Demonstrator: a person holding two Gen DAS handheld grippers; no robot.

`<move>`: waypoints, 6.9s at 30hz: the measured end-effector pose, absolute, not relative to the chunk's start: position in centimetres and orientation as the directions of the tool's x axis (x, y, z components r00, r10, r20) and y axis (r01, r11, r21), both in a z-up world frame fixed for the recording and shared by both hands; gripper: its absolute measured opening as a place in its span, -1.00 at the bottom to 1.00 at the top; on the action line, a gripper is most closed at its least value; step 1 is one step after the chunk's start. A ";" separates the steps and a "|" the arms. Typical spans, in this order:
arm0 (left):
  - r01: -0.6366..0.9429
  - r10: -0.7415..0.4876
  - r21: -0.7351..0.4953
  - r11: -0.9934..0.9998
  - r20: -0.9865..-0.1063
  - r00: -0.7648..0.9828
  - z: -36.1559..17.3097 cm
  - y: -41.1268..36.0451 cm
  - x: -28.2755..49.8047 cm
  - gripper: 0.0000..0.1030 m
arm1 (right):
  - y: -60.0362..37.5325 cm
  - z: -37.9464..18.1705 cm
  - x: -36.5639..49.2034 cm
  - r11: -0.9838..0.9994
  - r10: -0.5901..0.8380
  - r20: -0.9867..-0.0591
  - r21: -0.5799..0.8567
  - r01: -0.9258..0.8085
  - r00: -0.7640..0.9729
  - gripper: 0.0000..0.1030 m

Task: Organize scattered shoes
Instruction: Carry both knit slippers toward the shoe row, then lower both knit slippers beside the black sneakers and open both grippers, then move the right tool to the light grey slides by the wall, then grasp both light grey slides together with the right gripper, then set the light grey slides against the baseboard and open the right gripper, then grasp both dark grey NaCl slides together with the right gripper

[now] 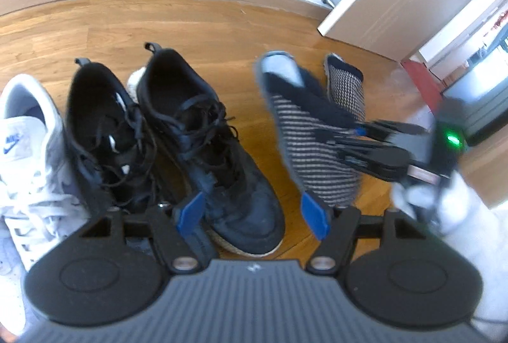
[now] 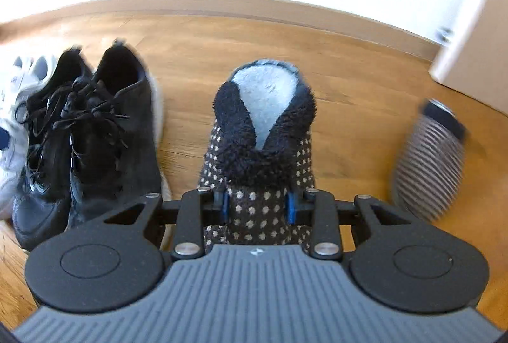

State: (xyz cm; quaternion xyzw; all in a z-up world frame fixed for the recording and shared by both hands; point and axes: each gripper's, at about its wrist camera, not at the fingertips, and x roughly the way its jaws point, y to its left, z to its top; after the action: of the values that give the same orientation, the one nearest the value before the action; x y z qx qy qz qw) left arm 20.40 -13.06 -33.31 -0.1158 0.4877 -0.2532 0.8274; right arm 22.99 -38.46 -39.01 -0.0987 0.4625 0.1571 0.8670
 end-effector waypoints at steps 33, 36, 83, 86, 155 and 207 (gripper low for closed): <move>0.418 -0.573 -0.435 0.798 -0.763 0.299 -45.7 -48.2 39.1 -0.31 | -57.4 -34.5 5.7 0.933 -0.015 -0.847 0.180 0.313 0.532 0.92; 0.450 -0.577 -0.411 0.793 -0.744 0.337 -45.9 -47.5 37.6 -0.55 | -58.1 -34.3 6.2 0.938 -0.011 -0.835 0.182 0.295 0.550 0.92; 0.388 -0.324 -0.132 0.912 -0.811 0.486 -27.8 -0.6 20.4 0.46 | -38.3 -29.9 18.9 0.973 0.193 -0.781 0.232 -0.010 0.593 0.88; 0.316 -0.181 -0.007 0.949 -0.832 0.525 -24.8 5.9 19.3 0.45 | -31.9 -24.1 18.0 0.970 0.208 -0.773 0.241 -0.025 0.600 0.88; -0.358 0.091 -0.168 0.919 -0.791 0.605 -24.5 54.4 12.5 0.66 | 46.3 -36.2 37.3 0.939 0.222 -0.975 0.211 -0.270 0.009 -0.74; -0.044 -0.085 -0.128 0.991 -0.838 0.540 -25.4 38.7 17.6 0.67 | 24.3 -35.6 18.6 0.965 0.074 -0.991 0.100 -0.241 -0.116 -0.68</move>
State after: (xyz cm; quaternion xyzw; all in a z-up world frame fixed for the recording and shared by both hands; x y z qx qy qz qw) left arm 17.58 38.67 -25.36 -0.0669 0.4795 -0.0117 0.8749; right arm 18.59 24.29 -35.62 -0.0567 0.7374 0.1189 0.6625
